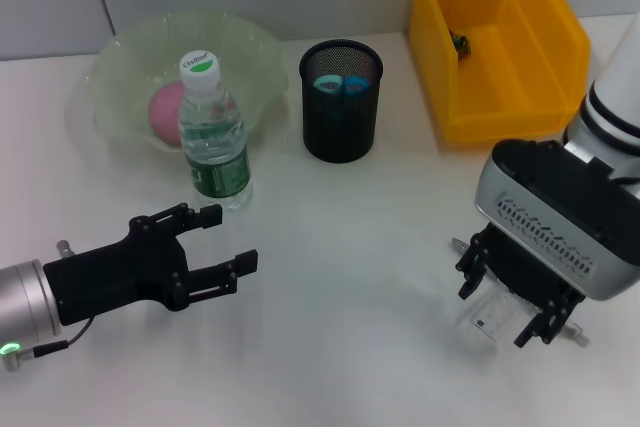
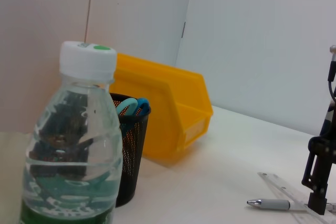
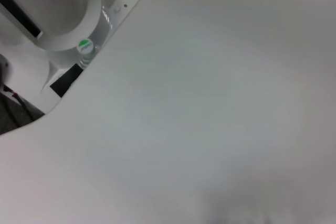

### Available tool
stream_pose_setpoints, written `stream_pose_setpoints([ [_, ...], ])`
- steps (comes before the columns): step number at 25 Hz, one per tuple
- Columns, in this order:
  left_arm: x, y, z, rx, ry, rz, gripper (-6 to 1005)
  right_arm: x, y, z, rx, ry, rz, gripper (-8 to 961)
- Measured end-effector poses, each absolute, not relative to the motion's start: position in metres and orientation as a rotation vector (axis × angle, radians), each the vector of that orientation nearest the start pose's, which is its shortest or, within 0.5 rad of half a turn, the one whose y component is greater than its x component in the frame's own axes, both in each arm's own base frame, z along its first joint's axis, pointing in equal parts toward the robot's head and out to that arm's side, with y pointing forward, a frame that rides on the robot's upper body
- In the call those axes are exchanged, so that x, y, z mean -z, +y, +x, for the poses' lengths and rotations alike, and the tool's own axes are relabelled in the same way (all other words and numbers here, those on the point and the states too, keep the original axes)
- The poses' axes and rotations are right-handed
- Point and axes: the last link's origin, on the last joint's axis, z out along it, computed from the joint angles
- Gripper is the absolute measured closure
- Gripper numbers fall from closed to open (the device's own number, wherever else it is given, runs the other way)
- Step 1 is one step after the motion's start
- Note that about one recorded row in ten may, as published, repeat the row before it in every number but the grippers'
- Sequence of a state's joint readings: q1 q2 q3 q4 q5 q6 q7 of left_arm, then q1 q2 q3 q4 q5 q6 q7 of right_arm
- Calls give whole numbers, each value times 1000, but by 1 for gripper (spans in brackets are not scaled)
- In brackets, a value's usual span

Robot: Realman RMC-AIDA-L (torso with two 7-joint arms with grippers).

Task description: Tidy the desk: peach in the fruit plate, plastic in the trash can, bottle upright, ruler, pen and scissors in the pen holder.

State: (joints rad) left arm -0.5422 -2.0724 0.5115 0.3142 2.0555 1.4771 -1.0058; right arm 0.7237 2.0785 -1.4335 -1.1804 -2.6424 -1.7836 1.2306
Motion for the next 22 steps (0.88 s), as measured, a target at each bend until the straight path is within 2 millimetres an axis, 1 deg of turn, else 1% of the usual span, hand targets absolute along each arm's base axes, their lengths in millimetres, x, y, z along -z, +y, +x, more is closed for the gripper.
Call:
stream_pose_setpoints([
  [5, 45, 304, -286, 777, -559, -2663, 184, 23, 333, 188, 954, -1016, -3132, 298],
  [22, 43, 298, -289, 812, -591, -2633, 184, 33, 330, 196, 992, -1039, -3134, 336],
])
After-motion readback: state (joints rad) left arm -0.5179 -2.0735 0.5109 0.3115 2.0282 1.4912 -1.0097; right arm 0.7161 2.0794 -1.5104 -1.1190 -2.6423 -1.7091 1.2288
